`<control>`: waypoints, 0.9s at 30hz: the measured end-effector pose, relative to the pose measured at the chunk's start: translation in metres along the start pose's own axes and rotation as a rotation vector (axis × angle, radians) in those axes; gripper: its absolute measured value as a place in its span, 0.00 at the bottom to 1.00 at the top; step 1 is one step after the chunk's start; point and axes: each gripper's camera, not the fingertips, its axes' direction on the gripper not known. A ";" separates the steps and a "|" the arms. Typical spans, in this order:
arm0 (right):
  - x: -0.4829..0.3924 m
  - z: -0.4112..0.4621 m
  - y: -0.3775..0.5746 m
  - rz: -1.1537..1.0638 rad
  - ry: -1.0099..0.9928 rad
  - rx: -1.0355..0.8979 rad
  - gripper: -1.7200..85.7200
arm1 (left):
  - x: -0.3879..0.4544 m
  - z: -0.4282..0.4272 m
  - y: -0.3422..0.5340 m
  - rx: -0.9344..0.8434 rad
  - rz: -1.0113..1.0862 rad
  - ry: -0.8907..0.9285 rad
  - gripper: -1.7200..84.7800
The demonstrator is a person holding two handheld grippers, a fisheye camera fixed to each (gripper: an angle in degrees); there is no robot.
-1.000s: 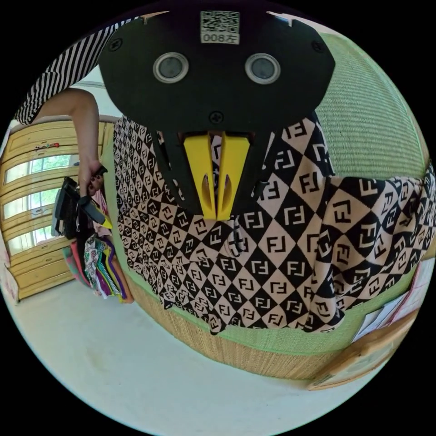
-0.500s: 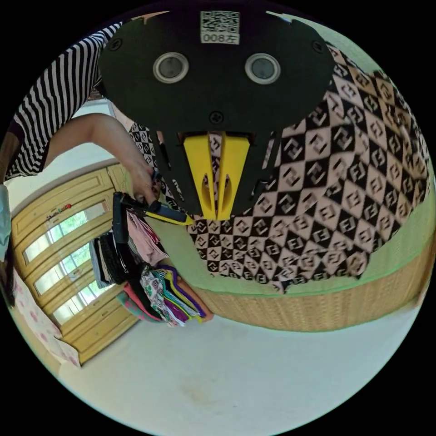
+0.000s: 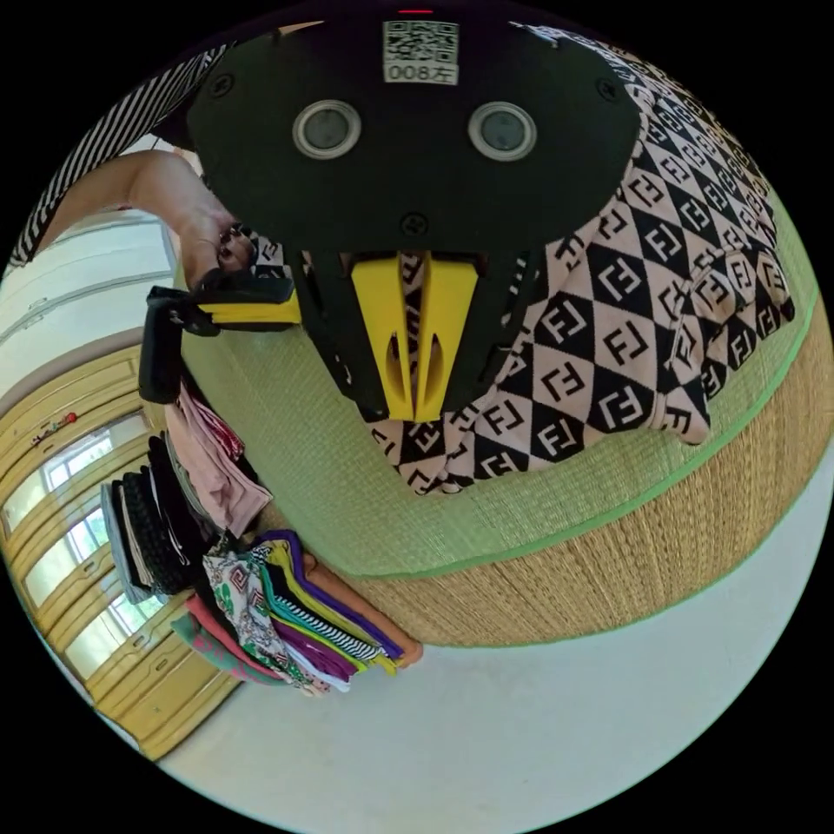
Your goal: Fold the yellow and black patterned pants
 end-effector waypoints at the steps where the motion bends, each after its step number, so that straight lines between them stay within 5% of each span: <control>1: 0.000 -0.005 -0.003 -0.008 0.013 -0.003 0.02 | 0.005 -0.006 0.008 0.002 0.018 0.024 0.02; 15: 0.031 -0.061 -0.037 0.040 -0.089 -0.003 0.02 | 0.014 -0.064 0.086 -0.058 0.048 0.013 0.02; 21: 0.043 -0.081 -0.050 0.065 -0.135 -0.007 0.02 | -0.021 -0.155 0.172 0.047 -0.161 0.110 0.02; 27: 0.052 -0.099 -0.060 0.093 -0.174 -0.011 0.02 | -0.106 -0.281 0.358 0.238 -0.669 0.082 0.03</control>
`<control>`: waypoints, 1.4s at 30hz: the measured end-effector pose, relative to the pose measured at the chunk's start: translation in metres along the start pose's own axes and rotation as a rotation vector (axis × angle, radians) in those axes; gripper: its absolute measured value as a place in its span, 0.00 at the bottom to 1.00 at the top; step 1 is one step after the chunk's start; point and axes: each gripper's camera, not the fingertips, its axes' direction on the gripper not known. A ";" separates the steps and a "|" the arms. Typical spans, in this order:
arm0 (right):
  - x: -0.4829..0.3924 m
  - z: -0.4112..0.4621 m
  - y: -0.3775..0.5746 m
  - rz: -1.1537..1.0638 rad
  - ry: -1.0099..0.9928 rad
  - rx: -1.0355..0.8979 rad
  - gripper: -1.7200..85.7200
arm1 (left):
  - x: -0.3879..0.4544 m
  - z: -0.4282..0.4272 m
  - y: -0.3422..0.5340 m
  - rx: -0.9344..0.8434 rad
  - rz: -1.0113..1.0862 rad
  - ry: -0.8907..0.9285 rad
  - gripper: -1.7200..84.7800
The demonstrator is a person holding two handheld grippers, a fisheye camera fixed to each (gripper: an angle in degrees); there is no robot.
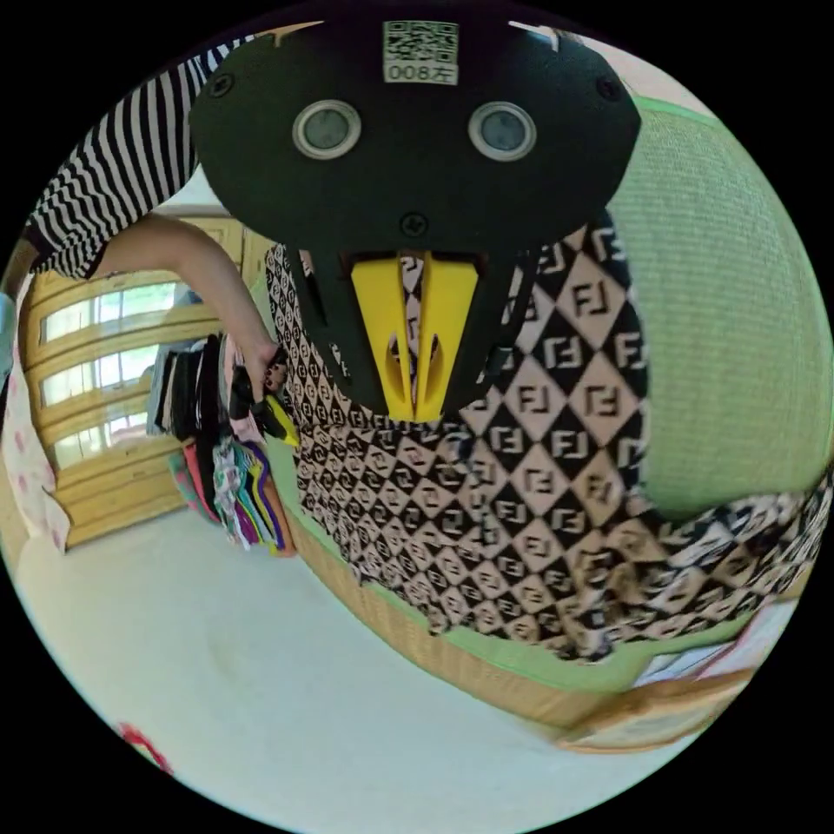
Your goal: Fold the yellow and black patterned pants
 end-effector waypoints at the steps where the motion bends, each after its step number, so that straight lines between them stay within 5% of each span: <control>1: 0.001 -0.004 -0.002 0.008 -0.012 0.000 0.02 | -0.036 -0.037 0.015 0.077 -0.129 -0.005 0.04; 10: 0.008 -0.023 -0.012 0.073 -0.075 0.005 0.02 | -0.200 -0.214 0.066 0.553 -0.645 -0.010 0.10; 24: 0.004 -0.033 -0.015 0.084 -0.107 0.006 0.02 | -0.264 -0.250 0.070 0.622 -0.807 -0.051 0.05; 33: -0.004 -0.029 -0.009 0.087 -0.117 0.010 0.02 | -0.175 -0.265 0.026 0.657 -0.431 0.013 0.03; 42: -0.024 -0.033 0.006 0.055 -0.148 0.090 0.03 | 0.066 -0.169 -0.041 0.436 0.300 0.120 0.03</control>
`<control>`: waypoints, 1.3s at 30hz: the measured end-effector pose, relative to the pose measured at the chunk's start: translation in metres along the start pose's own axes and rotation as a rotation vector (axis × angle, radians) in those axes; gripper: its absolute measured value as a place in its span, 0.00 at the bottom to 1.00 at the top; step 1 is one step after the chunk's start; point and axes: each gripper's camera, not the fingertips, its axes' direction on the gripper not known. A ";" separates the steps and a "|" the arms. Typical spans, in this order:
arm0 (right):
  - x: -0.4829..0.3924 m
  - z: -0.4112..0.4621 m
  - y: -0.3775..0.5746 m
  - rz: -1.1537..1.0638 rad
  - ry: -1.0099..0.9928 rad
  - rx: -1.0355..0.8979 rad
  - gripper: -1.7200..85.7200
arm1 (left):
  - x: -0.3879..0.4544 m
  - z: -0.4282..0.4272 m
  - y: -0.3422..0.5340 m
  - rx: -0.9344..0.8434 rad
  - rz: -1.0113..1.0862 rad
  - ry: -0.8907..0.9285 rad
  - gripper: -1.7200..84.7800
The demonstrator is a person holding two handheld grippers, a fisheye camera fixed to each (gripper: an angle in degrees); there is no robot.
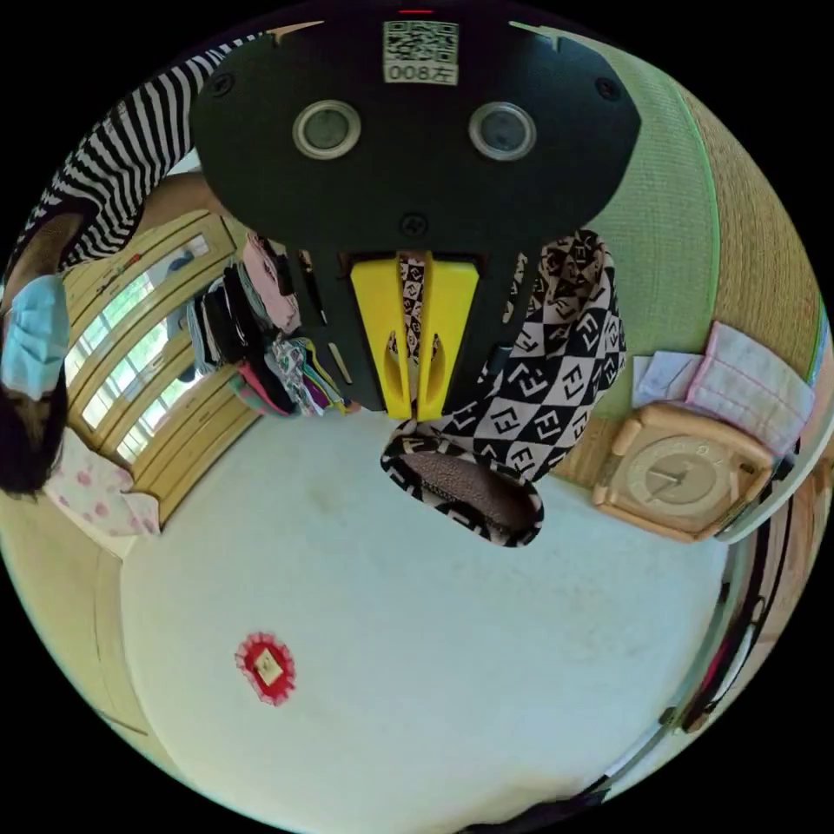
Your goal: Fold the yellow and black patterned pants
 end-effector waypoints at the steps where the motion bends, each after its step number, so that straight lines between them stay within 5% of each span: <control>1: -0.009 0.001 0.003 -0.029 0.001 -0.013 0.04 | 0.029 0.031 0.008 -0.054 0.073 0.035 0.03; 11: -0.033 0.043 0.041 -0.029 0.032 -0.238 0.13 | 0.107 0.243 0.182 -0.708 0.205 -0.036 0.06; 15: -0.045 0.064 0.050 -0.082 0.096 -0.266 0.14 | 0.093 0.235 0.190 -0.671 0.161 0.058 0.09; 26: -0.104 0.157 0.042 -0.313 0.411 -0.373 0.15 | -0.017 0.284 0.205 -0.517 -0.463 0.213 0.11; 39: -0.121 0.209 0.056 -0.334 0.462 -0.504 0.05 | -0.059 0.303 0.207 -0.445 -0.593 0.341 0.04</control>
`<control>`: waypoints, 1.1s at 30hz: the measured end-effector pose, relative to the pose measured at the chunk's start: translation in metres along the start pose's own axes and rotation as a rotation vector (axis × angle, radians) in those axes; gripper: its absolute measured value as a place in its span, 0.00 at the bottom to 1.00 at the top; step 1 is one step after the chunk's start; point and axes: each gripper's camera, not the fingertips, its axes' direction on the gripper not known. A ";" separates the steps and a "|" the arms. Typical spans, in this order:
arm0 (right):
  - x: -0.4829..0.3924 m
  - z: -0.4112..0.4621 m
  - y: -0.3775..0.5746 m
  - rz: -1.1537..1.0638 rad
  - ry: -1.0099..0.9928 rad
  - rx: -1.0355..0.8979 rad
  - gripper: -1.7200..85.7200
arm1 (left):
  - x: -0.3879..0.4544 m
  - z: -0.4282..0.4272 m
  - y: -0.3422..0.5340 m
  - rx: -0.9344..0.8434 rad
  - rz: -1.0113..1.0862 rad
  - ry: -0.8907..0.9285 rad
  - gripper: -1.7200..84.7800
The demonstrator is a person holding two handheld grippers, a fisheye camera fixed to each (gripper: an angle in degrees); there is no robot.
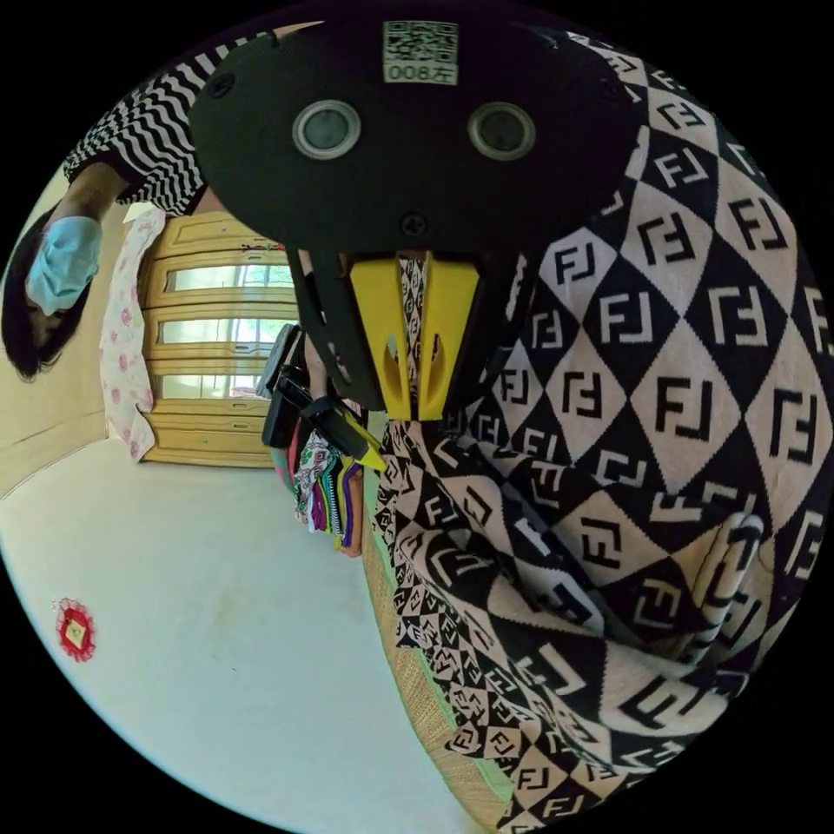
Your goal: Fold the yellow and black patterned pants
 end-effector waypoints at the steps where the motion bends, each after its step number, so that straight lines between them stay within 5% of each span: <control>1: -0.007 -0.006 -0.001 -0.019 0.003 0.013 0.05 | 0.002 -0.002 -0.001 0.008 0.009 0.026 0.04; 7: -0.036 -0.047 -0.007 -0.125 -0.026 0.106 0.04 | 0.011 0.006 -0.004 -0.002 0.081 0.106 0.04; 16: 0.005 -0.036 0.010 -0.016 -0.064 0.073 0.06 | -0.020 0.026 -0.002 -0.133 0.092 -0.040 0.05; 24: 0.024 -0.040 0.047 0.091 -0.169 0.187 0.09 | 0.011 -0.036 -0.019 -0.026 0.337 -0.237 0.10; 33: 0.020 -0.012 0.048 0.129 -0.216 0.110 0.11 | -0.031 -0.061 -0.049 0.062 0.084 -0.100 0.11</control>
